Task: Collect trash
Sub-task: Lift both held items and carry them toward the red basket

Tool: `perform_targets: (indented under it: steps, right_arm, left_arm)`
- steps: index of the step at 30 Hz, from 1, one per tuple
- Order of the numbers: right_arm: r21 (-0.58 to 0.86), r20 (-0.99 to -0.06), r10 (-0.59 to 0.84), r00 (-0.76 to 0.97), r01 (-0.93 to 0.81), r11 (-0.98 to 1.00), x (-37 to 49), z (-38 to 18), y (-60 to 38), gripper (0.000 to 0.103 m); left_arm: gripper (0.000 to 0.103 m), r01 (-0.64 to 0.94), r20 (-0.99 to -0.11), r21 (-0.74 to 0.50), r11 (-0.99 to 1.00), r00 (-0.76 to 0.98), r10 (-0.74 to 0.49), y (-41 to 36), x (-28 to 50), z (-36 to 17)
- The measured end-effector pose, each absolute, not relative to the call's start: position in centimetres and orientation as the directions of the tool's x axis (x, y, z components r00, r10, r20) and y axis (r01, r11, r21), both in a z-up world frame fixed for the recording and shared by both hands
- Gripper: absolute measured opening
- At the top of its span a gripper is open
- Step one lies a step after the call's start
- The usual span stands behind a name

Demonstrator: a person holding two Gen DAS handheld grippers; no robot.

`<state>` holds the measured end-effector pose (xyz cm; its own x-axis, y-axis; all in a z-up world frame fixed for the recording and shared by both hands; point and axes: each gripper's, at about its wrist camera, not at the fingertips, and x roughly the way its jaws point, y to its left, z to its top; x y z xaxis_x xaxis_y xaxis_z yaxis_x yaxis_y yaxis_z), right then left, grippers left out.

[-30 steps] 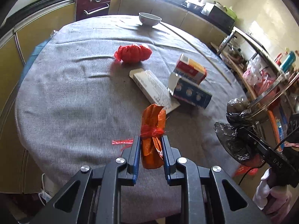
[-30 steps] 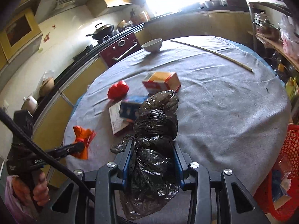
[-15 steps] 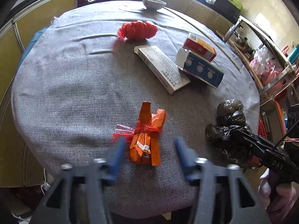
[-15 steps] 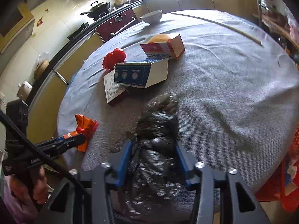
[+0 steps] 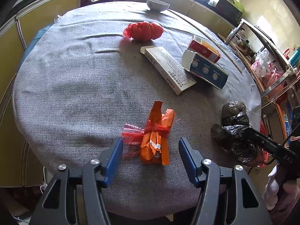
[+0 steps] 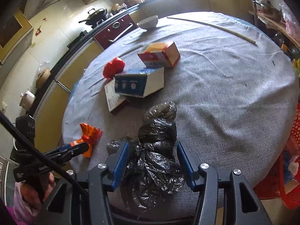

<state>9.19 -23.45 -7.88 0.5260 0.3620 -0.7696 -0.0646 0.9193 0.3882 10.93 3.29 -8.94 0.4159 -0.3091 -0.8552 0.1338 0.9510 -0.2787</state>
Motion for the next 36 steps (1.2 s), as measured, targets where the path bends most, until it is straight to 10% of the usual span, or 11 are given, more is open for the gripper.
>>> perform_targets:
  steps: [4,10,36]
  right_arm:
    - [0.368,-0.776,0.345,0.527,-0.066,0.928,9.3,-8.7,-22.8,0.043]
    - [0.317,-0.748,0.33,0.576,-0.126,0.94,8.5,-7.7,-21.8,0.04]
    - [0.35,-0.603,0.329,0.727,-0.129,0.928,6.3,-3.2,-25.9,0.04]
  left_arm:
    - [0.031,0.149,-0.854,-0.27,0.951,0.42,-0.308,3.1,11.0,-9.1]
    - [0.021,0.165,-0.845,-0.27,0.949,0.432,-0.315,2.7,10.8,-8.7]
    - [0.021,0.322,-0.754,-0.019,0.946,0.617,-0.225,-5.4,9.9,0.5]
